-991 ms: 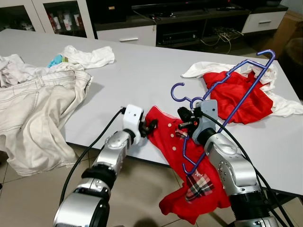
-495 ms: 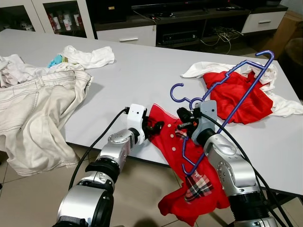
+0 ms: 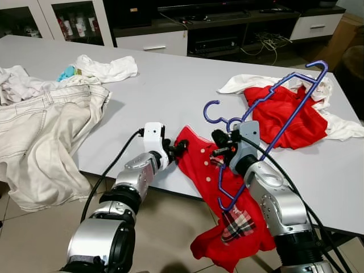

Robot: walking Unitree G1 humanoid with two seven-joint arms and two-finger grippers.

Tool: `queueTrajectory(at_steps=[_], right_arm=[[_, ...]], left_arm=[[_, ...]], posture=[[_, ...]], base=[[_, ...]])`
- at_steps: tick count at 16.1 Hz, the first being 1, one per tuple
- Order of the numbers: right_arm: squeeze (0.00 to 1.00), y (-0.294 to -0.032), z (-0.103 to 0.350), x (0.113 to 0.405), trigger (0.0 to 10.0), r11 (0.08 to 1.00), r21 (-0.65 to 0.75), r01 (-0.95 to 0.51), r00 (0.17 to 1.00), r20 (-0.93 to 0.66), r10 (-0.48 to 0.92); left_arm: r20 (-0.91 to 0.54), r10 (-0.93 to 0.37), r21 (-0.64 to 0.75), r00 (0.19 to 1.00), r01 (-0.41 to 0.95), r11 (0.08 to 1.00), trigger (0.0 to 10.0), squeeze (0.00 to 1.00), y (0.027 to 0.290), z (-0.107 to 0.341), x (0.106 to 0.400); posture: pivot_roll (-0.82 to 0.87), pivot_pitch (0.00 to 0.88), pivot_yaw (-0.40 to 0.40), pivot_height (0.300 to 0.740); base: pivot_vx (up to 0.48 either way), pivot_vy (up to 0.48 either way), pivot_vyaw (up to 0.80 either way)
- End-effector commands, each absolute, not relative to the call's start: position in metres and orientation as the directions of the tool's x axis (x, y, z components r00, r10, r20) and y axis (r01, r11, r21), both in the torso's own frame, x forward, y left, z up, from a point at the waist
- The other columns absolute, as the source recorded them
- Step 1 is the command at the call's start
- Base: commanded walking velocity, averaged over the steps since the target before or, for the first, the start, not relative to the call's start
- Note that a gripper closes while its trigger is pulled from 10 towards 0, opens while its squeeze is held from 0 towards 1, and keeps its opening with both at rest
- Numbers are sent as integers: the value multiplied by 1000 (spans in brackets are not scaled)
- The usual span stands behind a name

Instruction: Hang hanger

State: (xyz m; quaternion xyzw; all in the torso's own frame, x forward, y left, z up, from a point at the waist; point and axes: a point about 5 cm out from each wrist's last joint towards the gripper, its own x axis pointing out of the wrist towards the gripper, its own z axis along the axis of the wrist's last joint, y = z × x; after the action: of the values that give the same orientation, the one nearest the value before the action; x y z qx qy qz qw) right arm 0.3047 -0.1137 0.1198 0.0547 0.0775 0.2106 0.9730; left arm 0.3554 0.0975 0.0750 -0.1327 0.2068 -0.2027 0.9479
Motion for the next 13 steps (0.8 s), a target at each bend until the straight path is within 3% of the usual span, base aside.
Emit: queueTrajectory(at_steps=[1,4,5,7,8,9,13], right_arm=[[0,-113,116,302,10000,906,133,-402,894,-158,420],[0,-115,115,301,10000,908,132,-398,895,-160,416],[0,-115,115,301,10000,908,132,-397,896,-161,414],[0,-115,115,301,10000,909,132,-396,896,-162,414],[0,-115,115,301,10000,908,132,-397,896,-161,415],[0,-115,115,302,10000,908,133,-397,895,-160,415],[0,-113,116,303,10000,907,135,-399,895,-156,417]], left_arm=[[-389,-490,-371,780,354,858,10000,0,90,68,350],[-380,-592,-410,710,445,797,10000,0,75,67,345],[-375,-613,-404,695,473,783,9255,0,72,68,343],[-368,-609,-356,703,498,791,4275,0,72,70,344],[-358,-594,-297,720,516,804,588,0,74,72,346],[-346,-595,-301,725,514,803,0,0,75,74,347],[-315,-624,-328,715,535,779,0,0,76,77,346]], posture=[[-81,0,6,740],[-81,0,6,740],[-81,0,6,740],[-85,0,6,740],[-84,0,6,740],[-80,0,6,740],[-75,0,8,740]], base=[[0,0,0],[0,0,0],[0,0,0],[0,0,0],[0,0,0],[0,0,0],[0,0,0]])
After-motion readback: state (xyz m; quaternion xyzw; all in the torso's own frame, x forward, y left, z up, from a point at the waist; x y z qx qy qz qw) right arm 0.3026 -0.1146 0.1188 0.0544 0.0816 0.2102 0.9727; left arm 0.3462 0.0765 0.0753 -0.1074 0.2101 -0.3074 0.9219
